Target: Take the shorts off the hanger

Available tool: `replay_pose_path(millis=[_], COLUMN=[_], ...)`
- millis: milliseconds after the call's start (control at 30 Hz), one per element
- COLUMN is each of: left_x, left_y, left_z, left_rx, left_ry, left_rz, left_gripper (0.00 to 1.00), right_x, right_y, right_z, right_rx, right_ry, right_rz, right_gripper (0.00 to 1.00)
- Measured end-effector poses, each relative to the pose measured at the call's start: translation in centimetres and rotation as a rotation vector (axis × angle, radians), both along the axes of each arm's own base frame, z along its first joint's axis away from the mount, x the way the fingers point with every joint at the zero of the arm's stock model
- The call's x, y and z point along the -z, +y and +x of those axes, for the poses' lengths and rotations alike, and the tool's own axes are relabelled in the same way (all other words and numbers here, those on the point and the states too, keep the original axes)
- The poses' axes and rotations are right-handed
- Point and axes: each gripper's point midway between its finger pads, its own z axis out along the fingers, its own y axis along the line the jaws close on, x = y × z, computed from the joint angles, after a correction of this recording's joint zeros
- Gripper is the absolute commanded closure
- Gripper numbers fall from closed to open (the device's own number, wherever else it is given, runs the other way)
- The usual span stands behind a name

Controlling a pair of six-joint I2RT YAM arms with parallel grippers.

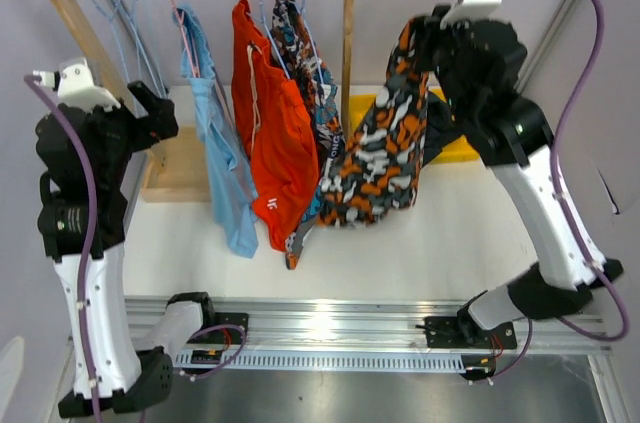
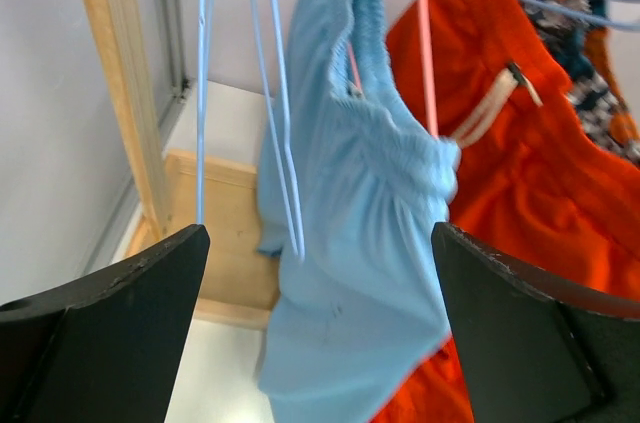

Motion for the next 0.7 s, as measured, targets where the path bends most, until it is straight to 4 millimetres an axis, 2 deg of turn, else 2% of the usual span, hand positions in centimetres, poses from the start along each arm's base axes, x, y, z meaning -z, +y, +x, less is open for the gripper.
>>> replay_pose_path(millis=[167,267,367,467,533,600,633,700], left_x=[1.6,2.8,3.6,3.8,3.7,3.5,3.4,3.2], left_y=[-1.3,-1.9,-2.4,-2.8,-3.0,-3.1,-3.2,-3.2], left_z=[-2.5,-3.1,-3.4,-3.6,-3.8,-4.1,-4.2,-4.4], left_rx=[0.056,0.08,0.102,0.119,0.128,0.132,0.132,0.131], left_ry=[-0.015,-0.004,0.008,0.009,0.002,-0.007,-0.012,-0.019], left_rz=[-0.019,-0.028,-0.036,-0.037,-0.036,-0.034,-0.034,-0.032], left_gripper=[0.01,0.01,0.01,0.01,0.01,0.01,0.01,0.01], right_x=[-2.7,-2.7,-2.1,-1.7,-1.0,0.5,1.7,5.9], right_y=[-1.9,-3.0,-4.5,-6.8,-8.6,-10.2,-10.9,-12.0], right_z=[8.2,12.4,15.5,18.4,20.2,21.7,22.5,24.3], right_rx=[0.11,0.169,0.221,0.281,0.321,0.353,0.365,0.377], right_ry=[-0.068,-0.102,-0.132,-0.165,-0.179,-0.177,-0.174,-0.136], right_rz=[0.02,0.029,0.04,0.069,0.088,0.103,0.117,0.145], right_gripper=[1.0,1.0,1.0,1.0,1.0,1.0,1.0,1.0])
